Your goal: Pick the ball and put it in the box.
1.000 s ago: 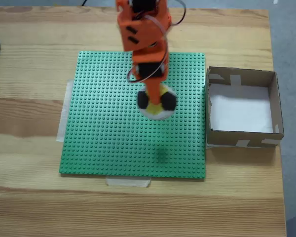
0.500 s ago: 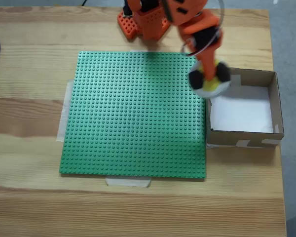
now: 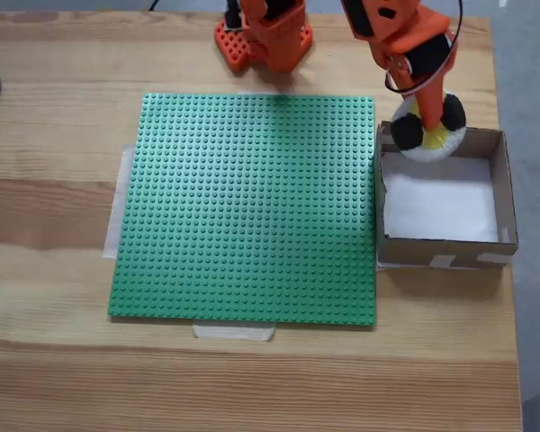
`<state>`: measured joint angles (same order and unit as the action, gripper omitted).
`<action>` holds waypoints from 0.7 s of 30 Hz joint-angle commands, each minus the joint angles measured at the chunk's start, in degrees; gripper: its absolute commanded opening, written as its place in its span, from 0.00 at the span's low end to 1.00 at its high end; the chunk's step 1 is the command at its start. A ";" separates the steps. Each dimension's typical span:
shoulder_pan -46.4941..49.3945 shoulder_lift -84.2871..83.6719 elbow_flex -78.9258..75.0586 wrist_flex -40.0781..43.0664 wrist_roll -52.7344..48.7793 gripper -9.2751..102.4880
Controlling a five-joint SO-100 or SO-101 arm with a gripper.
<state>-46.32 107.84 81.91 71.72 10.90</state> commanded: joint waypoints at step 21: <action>-2.99 -15.91 -16.08 1.41 -2.37 0.08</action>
<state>-49.92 91.14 68.29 72.86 8.09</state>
